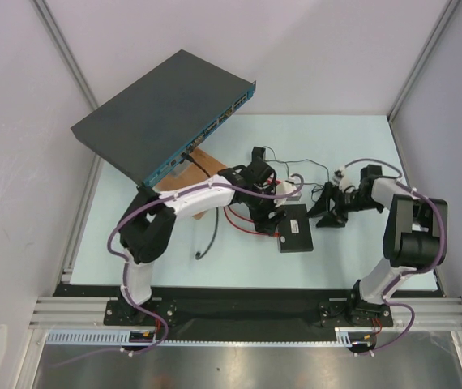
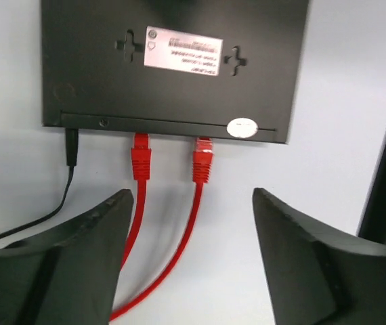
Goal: Insert the plug into the switch port
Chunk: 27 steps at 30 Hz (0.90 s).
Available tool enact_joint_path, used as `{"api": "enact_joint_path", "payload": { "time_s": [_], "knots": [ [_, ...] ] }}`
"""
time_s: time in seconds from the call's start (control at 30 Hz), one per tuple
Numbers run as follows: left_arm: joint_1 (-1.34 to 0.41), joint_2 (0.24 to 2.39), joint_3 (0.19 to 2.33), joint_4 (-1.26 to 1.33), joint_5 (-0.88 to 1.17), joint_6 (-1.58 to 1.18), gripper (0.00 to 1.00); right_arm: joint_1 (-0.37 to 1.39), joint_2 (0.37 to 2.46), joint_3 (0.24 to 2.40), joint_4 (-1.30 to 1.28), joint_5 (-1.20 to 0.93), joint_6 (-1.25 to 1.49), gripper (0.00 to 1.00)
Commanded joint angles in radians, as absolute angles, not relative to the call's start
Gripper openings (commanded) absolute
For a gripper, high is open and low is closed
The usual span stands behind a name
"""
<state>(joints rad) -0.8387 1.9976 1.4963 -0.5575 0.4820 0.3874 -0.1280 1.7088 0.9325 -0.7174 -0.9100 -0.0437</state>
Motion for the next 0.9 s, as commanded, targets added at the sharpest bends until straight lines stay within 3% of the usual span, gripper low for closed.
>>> {"api": "enact_joint_path", "payload": {
  "time_s": [0.0, 0.03, 0.1, 0.27, 0.53, 0.87],
  "knots": [
    [-0.836, 1.841, 1.561, -0.595, 0.537, 0.459, 0.81, -0.196, 1.622, 1.047, -0.747, -1.006, -0.060, 0.75],
    [-0.836, 1.830, 1.580, -0.623, 0.546, 0.454, 0.91, -0.205, 1.605, 1.099, -0.741, -1.017, -0.055, 0.83],
    [-0.836, 1.815, 1.653, -0.655, 0.548, 0.436, 1.00, -0.224, 1.589, 1.146, -0.723, -1.025, -0.034, 0.89],
    [-0.827, 1.847, 1.868, -0.733, 0.447, 0.312, 1.00, -0.233, 1.540, 1.259, -0.580, -0.985, 0.055, 1.00],
    [-0.756, 1.921, 2.230, -0.690, 0.313, 0.097, 1.00, -0.226, 1.459, 1.367, -0.307, -0.894, 0.193, 1.00],
    [-0.749, 1.865, 2.091, -0.609, 0.224, 0.057, 1.00, -0.103, 1.372, 1.325, -0.301, -0.827, 0.172, 1.00]
  ]
}}
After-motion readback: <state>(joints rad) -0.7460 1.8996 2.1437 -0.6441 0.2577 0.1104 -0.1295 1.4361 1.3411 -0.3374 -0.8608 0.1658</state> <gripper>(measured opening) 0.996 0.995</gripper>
